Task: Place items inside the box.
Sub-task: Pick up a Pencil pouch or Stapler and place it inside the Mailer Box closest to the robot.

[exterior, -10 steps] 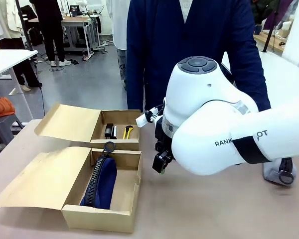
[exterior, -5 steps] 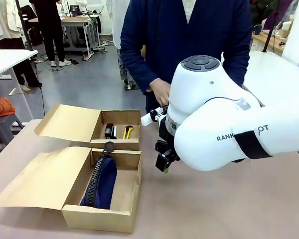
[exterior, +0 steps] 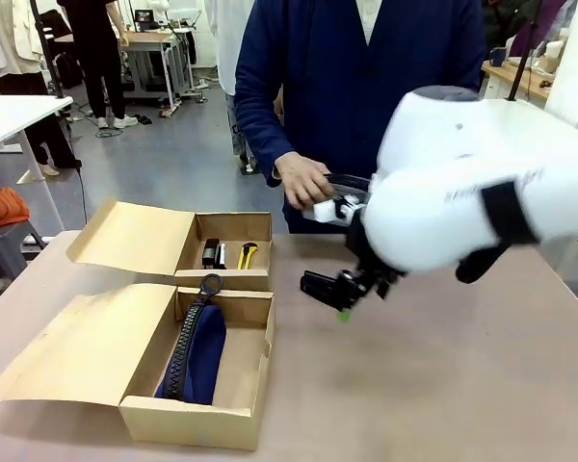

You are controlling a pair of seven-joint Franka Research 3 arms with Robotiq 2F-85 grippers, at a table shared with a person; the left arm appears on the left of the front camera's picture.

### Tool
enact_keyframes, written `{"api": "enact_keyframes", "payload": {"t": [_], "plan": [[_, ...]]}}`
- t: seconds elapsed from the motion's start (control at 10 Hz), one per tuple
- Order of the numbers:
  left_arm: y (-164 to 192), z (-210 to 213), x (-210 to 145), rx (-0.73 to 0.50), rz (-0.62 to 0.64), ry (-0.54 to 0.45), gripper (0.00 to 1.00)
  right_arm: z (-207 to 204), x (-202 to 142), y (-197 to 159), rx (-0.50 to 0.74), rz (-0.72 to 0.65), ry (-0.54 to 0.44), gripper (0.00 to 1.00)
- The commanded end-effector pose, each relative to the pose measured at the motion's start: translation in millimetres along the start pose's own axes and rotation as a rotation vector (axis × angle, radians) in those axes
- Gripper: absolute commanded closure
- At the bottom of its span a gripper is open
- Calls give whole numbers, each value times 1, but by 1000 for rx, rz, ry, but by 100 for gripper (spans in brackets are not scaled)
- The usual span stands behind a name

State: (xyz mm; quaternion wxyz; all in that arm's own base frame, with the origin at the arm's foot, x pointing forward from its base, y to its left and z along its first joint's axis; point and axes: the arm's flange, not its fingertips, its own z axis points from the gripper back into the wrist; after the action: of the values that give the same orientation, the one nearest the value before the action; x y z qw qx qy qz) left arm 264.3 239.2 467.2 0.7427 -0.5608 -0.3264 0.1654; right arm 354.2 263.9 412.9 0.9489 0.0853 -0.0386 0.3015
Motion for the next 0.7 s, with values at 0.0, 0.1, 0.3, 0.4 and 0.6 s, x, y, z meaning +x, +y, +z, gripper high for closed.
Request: {"api": "enact_keyframes", "payload": {"t": [0.0,0.1,0.3,0.4,0.6], "plan": [[-1,-1,0,-26,-16,-13,0,92,-117,-44,159,-248,154,0],[-1,-1,0,-26,-16,-13,0,119,-176,-63,118,-419,78,0],[-1,-1,0,-26,-16,-13,0,125,-249,-95,170,-525,-62,0],[-1,-1,0,-26,-16,-13,0,116,-269,-116,250,-586,-113,0],[-1,-1,0,-26,-16,-13,0,96,-272,-140,364,-654,-202,0]]}}
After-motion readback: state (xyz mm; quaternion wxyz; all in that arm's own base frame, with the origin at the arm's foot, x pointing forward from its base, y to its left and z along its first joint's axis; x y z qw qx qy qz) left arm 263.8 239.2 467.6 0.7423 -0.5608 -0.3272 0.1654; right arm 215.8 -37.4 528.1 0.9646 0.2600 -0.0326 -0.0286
